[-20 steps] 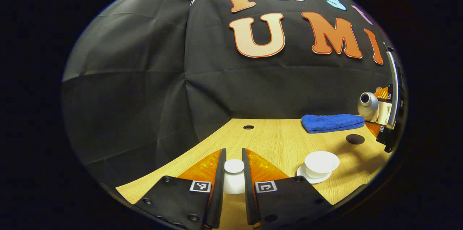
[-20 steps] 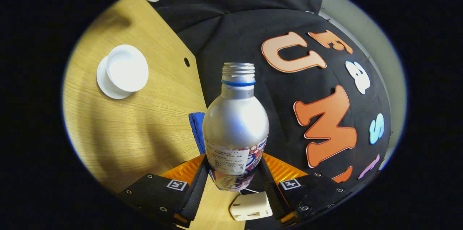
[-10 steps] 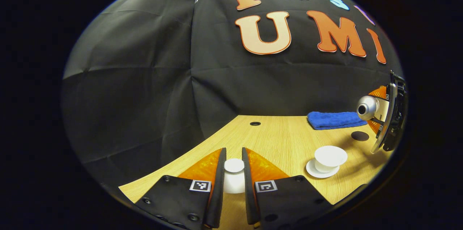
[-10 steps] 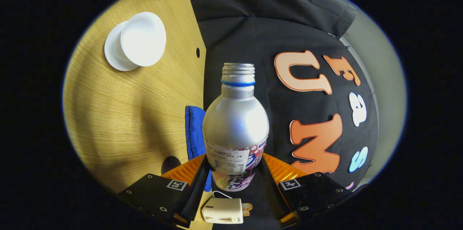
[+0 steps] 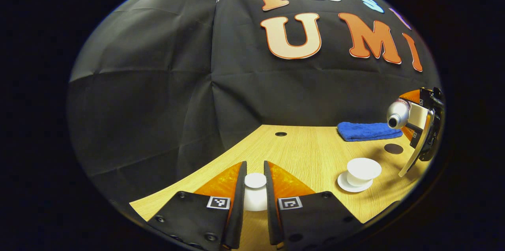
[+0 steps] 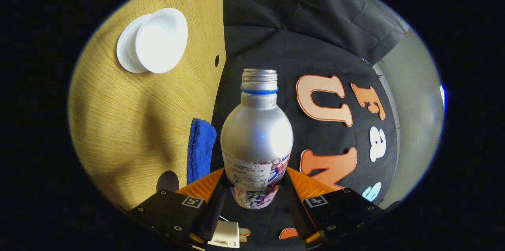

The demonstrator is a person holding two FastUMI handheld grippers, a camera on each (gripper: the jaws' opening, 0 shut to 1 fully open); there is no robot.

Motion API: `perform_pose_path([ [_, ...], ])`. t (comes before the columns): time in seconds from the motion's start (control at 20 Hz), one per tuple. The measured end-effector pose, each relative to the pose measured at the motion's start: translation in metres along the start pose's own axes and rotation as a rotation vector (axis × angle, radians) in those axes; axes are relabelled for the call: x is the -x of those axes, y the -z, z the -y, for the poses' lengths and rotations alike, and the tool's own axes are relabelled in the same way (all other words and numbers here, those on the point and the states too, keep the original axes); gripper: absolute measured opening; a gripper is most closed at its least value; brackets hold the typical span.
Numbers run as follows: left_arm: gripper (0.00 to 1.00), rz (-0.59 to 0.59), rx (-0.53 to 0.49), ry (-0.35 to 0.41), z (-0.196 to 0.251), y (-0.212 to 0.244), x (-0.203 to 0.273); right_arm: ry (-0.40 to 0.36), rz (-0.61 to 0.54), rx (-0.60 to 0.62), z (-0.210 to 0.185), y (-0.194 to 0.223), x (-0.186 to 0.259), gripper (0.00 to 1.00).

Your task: Open the teacup lid with one hand, grasp the water bottle and pour water into the teacup with the other hand; after pouring, place the water bottle on the coaster and then close the teacup lid.

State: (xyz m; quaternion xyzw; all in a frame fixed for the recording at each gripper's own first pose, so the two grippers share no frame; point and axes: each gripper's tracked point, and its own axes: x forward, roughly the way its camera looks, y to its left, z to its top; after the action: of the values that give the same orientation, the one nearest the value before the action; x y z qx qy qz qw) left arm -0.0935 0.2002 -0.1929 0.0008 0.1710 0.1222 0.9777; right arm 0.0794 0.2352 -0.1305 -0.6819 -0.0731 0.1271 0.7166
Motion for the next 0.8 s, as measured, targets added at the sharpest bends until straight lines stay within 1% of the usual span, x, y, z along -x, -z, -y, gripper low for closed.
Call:
perform_pose_path([
  [0.05,0.31,0.002,0.002,-0.002,-0.001,0.000,-0.001,0.008,0.004,0.012,0.003,0.000,-0.001,0.77],
  [0.15,0.31,0.003,0.005,-0.005,-0.002,0.002,-0.001,0.024,0.012,0.032,0.009,-0.002,-0.002,0.78],
  [0.2,0.28,0.001,0.005,-0.007,-0.003,0.001,0.001,0.034,0.019,0.048,0.012,-0.005,-0.003,0.77],
  [0.25,0.31,0.000,0.006,-0.008,-0.003,0.001,0.000,0.044,0.026,0.066,0.015,-0.007,-0.004,0.78],
  [0.3,0.31,-0.001,0.008,-0.007,-0.003,0.001,0.001,0.048,0.034,0.082,0.016,-0.010,-0.004,0.78],
  [0.35,0.28,-0.001,0.010,-0.009,-0.004,0.000,0.001,0.048,0.036,0.092,0.016,-0.009,-0.006,0.78],
  [0.4,0.31,-0.001,0.012,-0.010,-0.003,0.001,0.002,0.051,0.038,0.100,0.016,-0.009,-0.007,0.78],
  [0.55,0.31,-0.004,0.016,-0.015,-0.005,0.001,0.002,0.071,0.057,0.148,0.022,-0.014,-0.008,0.78],
  [0.6,0.31,-0.005,0.015,-0.015,-0.004,0.001,0.003,0.075,0.061,0.159,0.023,-0.015,-0.010,0.74],
  [0.65,0.31,-0.003,0.016,-0.018,-0.005,0.001,0.004,0.077,0.068,0.173,0.024,-0.016,-0.011,0.78],
  [0.8,0.31,-0.006,0.020,-0.020,-0.005,0.002,0.004,0.091,0.078,0.199,0.031,-0.015,-0.014,0.78],
])
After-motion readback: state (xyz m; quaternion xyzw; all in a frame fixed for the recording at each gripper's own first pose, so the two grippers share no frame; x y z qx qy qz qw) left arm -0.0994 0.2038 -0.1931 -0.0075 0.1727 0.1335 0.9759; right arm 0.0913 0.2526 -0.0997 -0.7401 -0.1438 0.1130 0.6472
